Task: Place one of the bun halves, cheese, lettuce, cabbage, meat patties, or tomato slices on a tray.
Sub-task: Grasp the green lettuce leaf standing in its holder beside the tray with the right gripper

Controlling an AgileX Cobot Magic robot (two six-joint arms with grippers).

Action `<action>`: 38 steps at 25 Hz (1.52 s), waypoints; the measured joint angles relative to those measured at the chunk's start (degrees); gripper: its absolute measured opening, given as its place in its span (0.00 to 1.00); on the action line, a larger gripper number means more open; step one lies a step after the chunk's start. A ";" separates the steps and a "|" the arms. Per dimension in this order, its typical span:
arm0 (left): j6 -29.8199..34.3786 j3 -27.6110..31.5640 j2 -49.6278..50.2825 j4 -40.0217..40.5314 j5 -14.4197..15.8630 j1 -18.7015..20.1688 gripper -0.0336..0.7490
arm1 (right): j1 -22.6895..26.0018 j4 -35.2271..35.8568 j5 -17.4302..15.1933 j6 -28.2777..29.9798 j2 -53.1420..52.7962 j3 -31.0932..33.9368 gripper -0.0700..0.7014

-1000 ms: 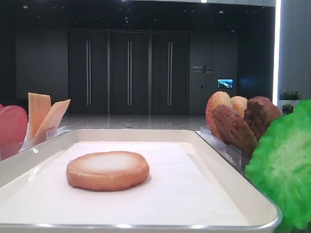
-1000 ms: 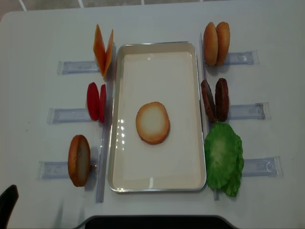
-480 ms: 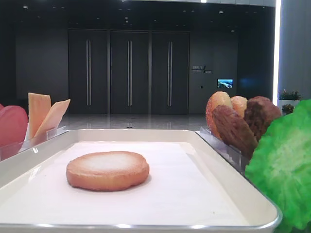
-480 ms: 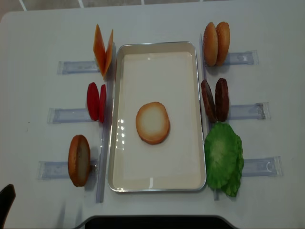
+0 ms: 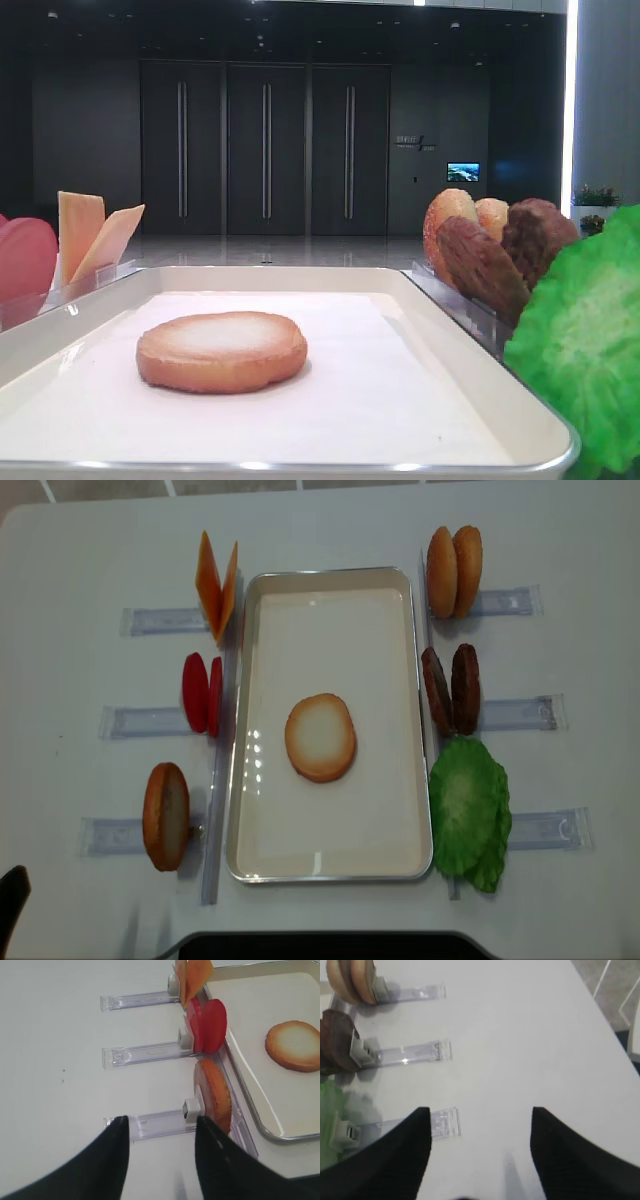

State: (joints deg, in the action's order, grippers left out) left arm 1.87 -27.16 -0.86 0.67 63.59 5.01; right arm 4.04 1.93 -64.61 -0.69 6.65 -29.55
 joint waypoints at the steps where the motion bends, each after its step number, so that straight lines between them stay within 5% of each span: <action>1: 0.00 0.00 0.00 0.00 0.00 0.00 0.46 | 0.00 0.51 0.45 -0.46 3.05 -0.41 0.63; 6: 0.00 0.00 0.00 0.00 0.00 0.00 0.43 | -0.11 1.83 1.92 -1.16 24.61 -4.44 0.63; 11: 0.00 0.00 0.00 0.00 0.00 0.00 0.39 | -0.59 1.95 -1.55 0.69 45.40 -9.91 0.63; 22: 0.00 0.00 0.00 0.00 0.00 0.00 0.33 | -1.59 2.43 -5.13 0.69 54.41 -18.61 0.63; 26: 0.00 0.00 0.00 -0.04 0.00 0.00 0.30 | -7.65 3.49 -5.24 -2.98 55.73 -23.25 0.63; 32: 0.00 0.00 0.00 -0.04 0.00 0.00 0.26 | -24.36 1.56 -5.24 -13.58 59.66 -26.45 0.61; 38: 0.00 0.00 0.00 -0.04 0.00 0.00 0.25 | -33.93 0.84 -5.31 -19.38 65.22 -28.64 0.61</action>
State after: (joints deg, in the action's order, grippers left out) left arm 1.87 -27.16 -0.86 0.63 63.59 5.01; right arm -29.89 2.77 -69.92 -20.07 71.87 -58.19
